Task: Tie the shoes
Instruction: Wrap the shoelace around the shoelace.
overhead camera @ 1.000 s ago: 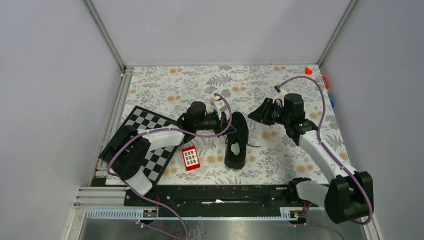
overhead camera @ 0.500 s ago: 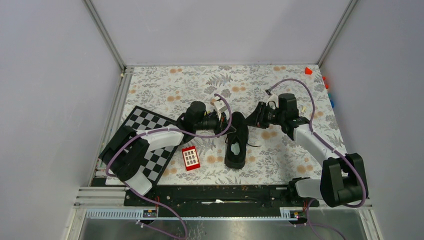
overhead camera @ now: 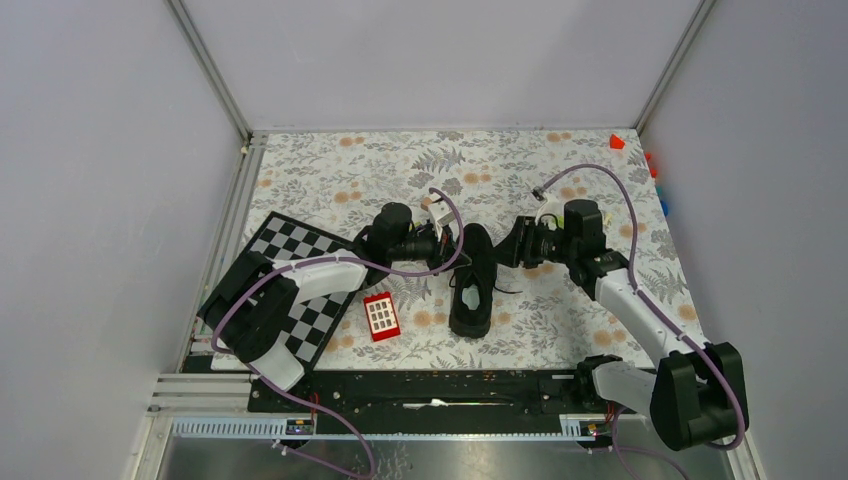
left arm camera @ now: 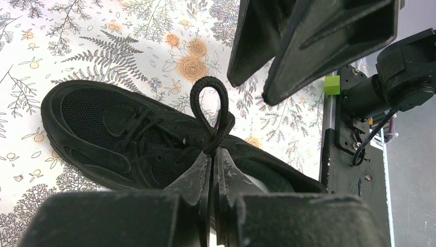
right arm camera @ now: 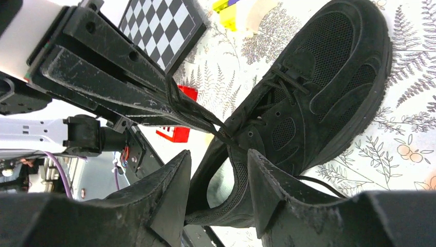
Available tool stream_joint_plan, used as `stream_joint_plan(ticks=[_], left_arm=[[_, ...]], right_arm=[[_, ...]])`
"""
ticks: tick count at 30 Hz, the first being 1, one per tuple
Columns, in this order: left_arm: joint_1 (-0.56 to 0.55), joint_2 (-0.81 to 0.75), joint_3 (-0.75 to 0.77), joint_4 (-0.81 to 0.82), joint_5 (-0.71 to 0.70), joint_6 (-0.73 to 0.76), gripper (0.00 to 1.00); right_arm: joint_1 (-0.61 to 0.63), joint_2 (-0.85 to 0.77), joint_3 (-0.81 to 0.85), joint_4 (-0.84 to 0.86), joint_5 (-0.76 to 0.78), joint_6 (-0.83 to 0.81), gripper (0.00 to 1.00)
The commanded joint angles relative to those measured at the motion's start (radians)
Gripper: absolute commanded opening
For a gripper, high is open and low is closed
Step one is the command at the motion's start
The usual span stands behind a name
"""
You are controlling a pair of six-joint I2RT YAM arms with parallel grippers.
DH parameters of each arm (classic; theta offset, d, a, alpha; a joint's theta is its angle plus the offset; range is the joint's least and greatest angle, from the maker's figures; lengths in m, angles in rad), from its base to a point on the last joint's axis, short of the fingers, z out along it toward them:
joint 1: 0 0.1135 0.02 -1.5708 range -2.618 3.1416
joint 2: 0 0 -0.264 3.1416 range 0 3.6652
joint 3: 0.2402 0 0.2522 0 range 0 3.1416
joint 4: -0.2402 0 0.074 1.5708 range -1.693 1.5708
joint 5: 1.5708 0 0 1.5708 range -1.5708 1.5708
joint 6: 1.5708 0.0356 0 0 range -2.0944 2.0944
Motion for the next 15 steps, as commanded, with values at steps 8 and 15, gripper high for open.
stream_joint_plan(ticks=[8, 15], left_arm=[[0.004, -0.039, 0.001, 0.03, 0.01, 0.022, 0.0], [0.005, -0.036, 0.008, 0.029, 0.014, 0.023, 0.0]], right_arm=[[0.14, 0.036, 0.057, -0.045, 0.107, -0.204, 0.53], [0.143, 0.014, 0.057, -0.04, 0.187, -0.229, 0.5]])
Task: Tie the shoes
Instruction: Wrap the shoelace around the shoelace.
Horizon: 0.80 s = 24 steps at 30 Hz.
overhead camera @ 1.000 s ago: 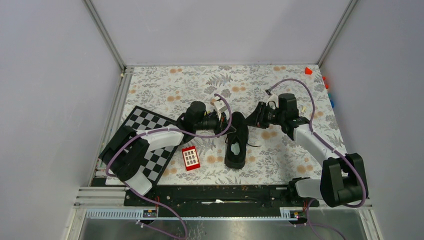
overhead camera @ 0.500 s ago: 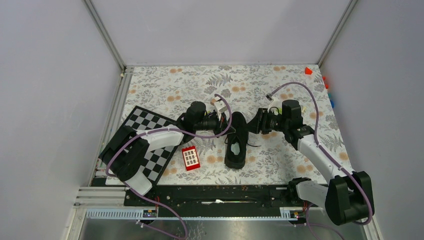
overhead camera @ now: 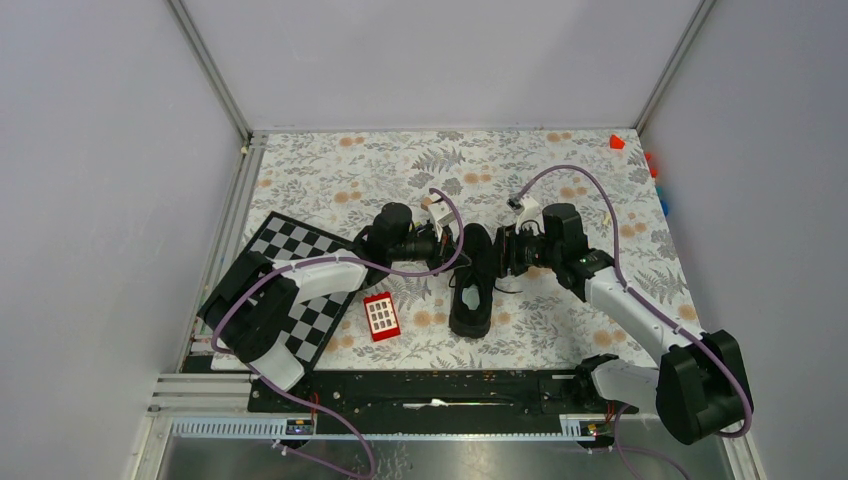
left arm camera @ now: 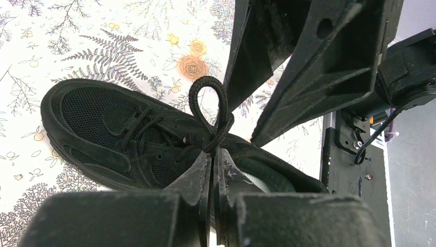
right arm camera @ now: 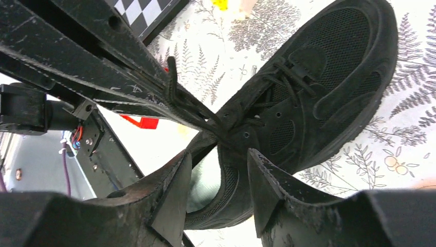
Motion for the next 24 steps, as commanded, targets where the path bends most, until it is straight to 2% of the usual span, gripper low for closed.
stream_joint_plan(ticks=[1, 6, 9, 17, 19, 24], left_arm=[[0.005, -0.037, 0.008, 0.034, 0.014, 0.02, 0.0], [0.004, -0.035, 0.006, 0.039, 0.015, 0.019, 0.0], [0.006, -0.035, 0.007, 0.039, 0.017, 0.018, 0.0], [0.005, -0.035, 0.007, 0.039, 0.019, 0.016, 0.0], [0.005, -0.036, 0.008, 0.039, 0.019, 0.016, 0.0], [0.005, -0.035, 0.008, 0.039, 0.019, 0.016, 0.0]], right_arm=[[0.005, -0.025, 0.047, -0.005, 0.066, -0.056, 0.5], [0.004, -0.056, 0.032, 0.015, 0.078, -0.074, 0.51], [0.006, -0.058, 0.009, 0.086, 0.063, -0.079, 0.52], [0.017, -0.005, 0.018, 0.158, 0.041, -0.074, 0.5], [0.018, 0.0, 0.016, 0.183, 0.041, -0.068, 0.46], [0.019, 0.022, 0.036, 0.175, -0.001, -0.062, 0.27]])
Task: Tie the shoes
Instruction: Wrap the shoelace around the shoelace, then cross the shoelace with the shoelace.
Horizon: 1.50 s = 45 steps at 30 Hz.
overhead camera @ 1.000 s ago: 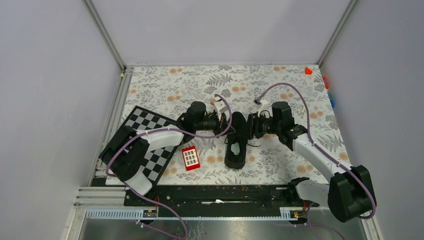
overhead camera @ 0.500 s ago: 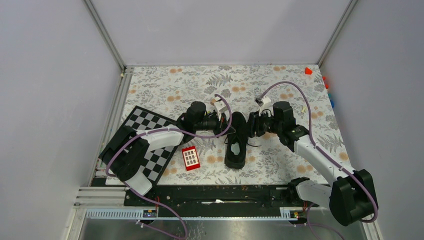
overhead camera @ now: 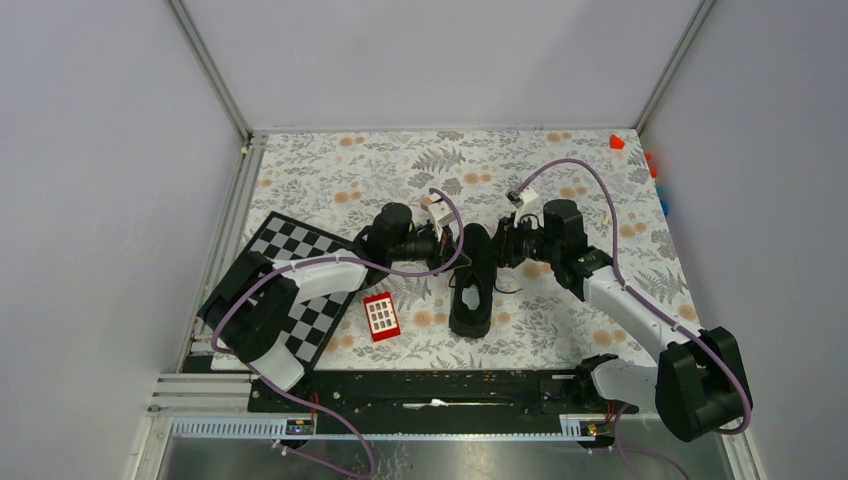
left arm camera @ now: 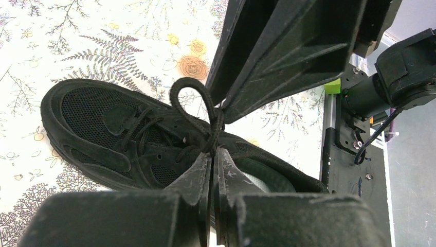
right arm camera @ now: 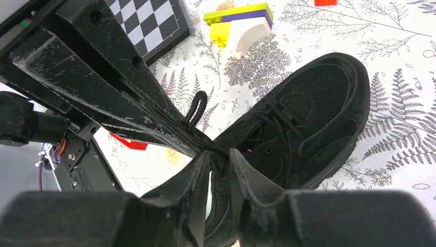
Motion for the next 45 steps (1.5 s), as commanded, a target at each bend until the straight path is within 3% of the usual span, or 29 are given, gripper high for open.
stream_joint_plan(ticks=[1, 7, 18, 21, 23, 34, 41, 45], left_arm=[[0.005, -0.035, 0.008, 0.039, 0.018, 0.016, 0.0], [0.006, -0.034, 0.008, 0.045, 0.017, 0.013, 0.0], [0.005, -0.037, 0.005, 0.049, 0.018, 0.013, 0.0], [0.005, -0.037, 0.005, 0.049, 0.018, 0.013, 0.0], [0.005, -0.037, 0.004, 0.05, 0.019, 0.013, 0.0], [0.005, -0.04, 0.003, 0.049, 0.02, 0.014, 0.0], [0.005, -0.045, 0.001, 0.046, 0.02, 0.016, 0.0], [0.005, -0.045, 0.003, 0.045, 0.018, 0.017, 0.0]], right_arm=[[0.011, 0.015, 0.035, 0.042, -0.049, -0.004, 0.24], [0.013, -0.008, 0.023, -0.002, -0.09, -0.005, 0.01], [0.017, -0.052, 0.003, -0.057, -0.084, -0.008, 0.0], [0.018, -0.042, 0.02, -0.077, -0.049, -0.012, 0.34], [0.019, -0.036, 0.025, -0.067, -0.036, -0.01, 0.43], [0.019, 0.012, 0.058, -0.044, -0.008, -0.022, 0.46], [0.019, 0.045, 0.073, -0.022, -0.044, -0.003, 0.26], [0.019, 0.023, 0.061, -0.014, -0.054, 0.002, 0.0]])
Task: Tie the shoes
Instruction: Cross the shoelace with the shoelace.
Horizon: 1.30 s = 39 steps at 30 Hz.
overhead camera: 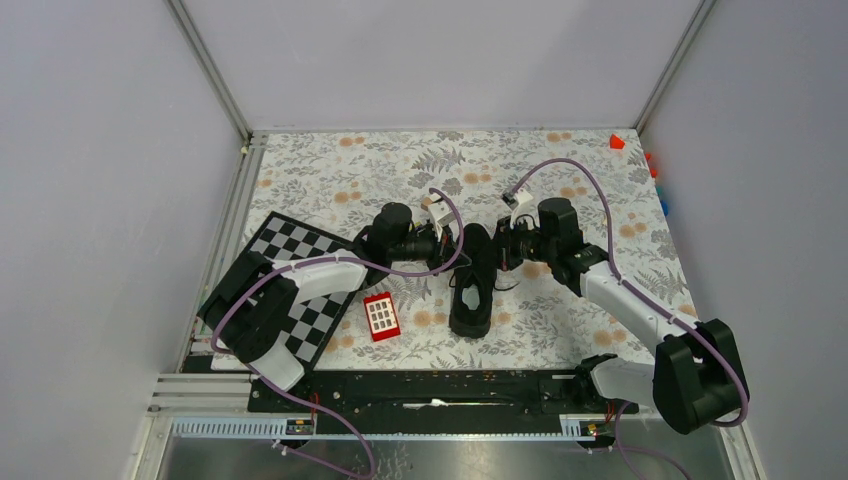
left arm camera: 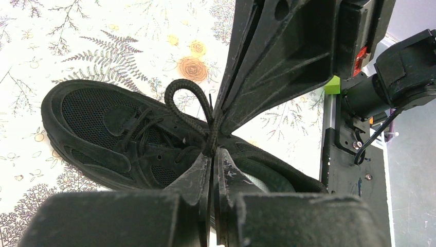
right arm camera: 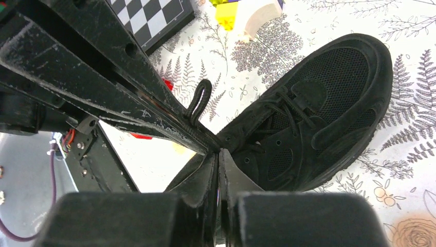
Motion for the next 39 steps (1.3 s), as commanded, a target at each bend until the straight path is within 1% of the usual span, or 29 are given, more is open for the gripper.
stream_joint_plan(ticks=[1, 6, 11, 18, 26, 34, 39], left_arm=[[0.005, -0.044, 0.004, 0.044, 0.017, 0.019, 0.0], [0.007, -0.044, 0.005, 0.038, 0.017, 0.025, 0.0], [0.009, -0.048, 0.001, 0.03, 0.022, 0.03, 0.0], [0.009, -0.057, 0.001, 0.009, 0.031, 0.045, 0.0], [0.009, -0.064, -0.005, 0.003, 0.049, 0.058, 0.0], [0.009, -0.059, 0.001, -0.012, 0.065, 0.061, 0.0], [0.008, -0.059, 0.001, -0.014, 0.067, 0.06, 0.0]], right_arm=[[0.008, -0.029, 0.028, 0.046, -0.026, 0.001, 0.0], [0.015, -0.04, 0.026, -0.003, -0.061, -0.004, 0.0], [0.036, -0.018, 0.027, -0.018, -0.075, -0.005, 0.0], [0.045, 0.025, 0.032, 0.036, -0.045, 0.027, 0.0], [0.045, 0.074, 0.054, 0.04, 0.014, 0.041, 0.0], [0.045, 0.063, 0.047, 0.08, 0.056, 0.072, 0.0], [0.045, 0.053, 0.044, 0.125, 0.034, 0.1, 0.0]])
